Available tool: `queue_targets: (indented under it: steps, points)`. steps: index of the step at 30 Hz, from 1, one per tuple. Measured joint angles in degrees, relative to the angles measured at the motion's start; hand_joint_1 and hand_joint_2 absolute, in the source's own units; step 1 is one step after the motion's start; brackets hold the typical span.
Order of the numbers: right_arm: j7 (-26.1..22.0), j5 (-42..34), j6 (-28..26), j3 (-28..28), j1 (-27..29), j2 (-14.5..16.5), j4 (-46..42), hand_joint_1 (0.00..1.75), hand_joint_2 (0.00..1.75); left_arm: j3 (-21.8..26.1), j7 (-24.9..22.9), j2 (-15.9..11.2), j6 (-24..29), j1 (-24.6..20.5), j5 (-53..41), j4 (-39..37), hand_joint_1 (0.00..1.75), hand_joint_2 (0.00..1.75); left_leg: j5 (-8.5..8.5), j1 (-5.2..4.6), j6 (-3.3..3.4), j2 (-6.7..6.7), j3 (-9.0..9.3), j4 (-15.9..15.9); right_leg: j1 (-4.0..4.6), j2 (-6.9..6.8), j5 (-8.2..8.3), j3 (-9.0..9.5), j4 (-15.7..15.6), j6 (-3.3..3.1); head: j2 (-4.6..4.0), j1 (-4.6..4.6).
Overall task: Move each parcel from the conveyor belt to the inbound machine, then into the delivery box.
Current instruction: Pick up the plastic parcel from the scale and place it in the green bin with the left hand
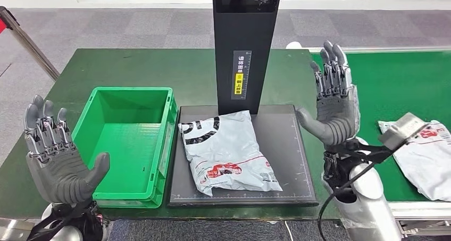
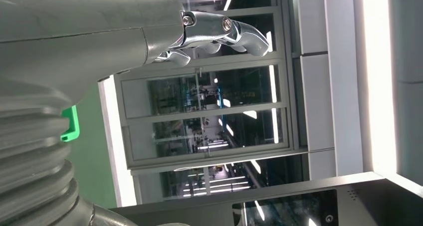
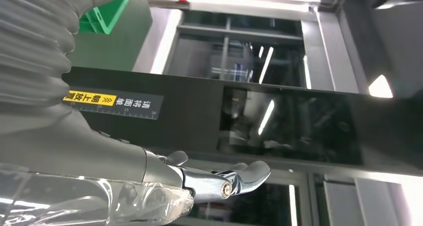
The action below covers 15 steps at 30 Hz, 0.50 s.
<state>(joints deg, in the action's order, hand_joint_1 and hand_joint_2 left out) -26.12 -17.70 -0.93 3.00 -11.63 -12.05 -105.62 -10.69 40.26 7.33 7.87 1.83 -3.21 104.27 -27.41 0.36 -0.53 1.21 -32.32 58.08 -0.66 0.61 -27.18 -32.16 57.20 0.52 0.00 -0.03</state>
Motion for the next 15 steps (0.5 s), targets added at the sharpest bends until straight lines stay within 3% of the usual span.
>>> queue_targets:
  steps: [8, 15]
  points:
    - [-8.9, 1.5, -2.9, -2.2, 12.2, 3.0, -10.7, 0.0, 1.75, -0.4, 0.0, -0.9, 2.4, 1.1, -0.6, 2.3, 0.0, 1.75, -0.06, 0.02, -0.02, 0.07, -0.05, 0.0, 0.01, -0.07, -0.14, -0.02, 0.0, -0.04, 0.0, 0.01]
    - [-9.8, 1.6, -3.1, -3.2, 17.4, 5.1, -15.5, 0.0, 1.75, -1.0, 0.0, -1.3, 2.6, 1.4, -0.7, 3.4, 0.0, 1.75, -0.09, 0.01, -0.02, -0.11, -0.03, 0.0, 0.0, 0.09, -0.14, -0.07, 0.0, -0.04, 0.0, 0.0]
